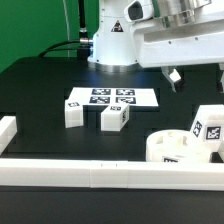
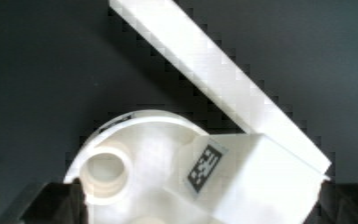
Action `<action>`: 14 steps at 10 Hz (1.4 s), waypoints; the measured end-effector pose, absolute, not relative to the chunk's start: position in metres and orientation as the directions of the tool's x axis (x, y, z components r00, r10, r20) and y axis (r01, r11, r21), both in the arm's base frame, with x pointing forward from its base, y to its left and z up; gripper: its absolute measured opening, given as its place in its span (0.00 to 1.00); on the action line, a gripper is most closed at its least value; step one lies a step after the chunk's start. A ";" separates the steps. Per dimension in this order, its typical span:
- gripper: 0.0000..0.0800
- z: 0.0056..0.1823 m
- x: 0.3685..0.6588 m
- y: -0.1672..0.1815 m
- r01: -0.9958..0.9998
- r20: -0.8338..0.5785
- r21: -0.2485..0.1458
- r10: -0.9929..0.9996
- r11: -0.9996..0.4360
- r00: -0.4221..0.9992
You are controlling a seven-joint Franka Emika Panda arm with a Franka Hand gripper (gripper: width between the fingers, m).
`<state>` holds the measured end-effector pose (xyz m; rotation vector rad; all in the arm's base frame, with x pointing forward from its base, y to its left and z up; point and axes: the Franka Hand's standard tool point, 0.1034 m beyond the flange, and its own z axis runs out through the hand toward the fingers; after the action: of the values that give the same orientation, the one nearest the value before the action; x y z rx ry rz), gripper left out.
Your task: Assemble stool
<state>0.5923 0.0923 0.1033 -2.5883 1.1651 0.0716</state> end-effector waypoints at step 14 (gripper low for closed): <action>0.81 0.074 0.536 0.002 0.048 -0.052 -0.135 0.056 -0.990 0.997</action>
Offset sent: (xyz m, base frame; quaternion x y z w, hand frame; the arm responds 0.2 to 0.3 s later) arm -0.0349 -0.0277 -0.0049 -0.0480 -0.0401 -0.3521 0.9339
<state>0.5364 0.0024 0.0741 -3.0051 -0.0784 0.0834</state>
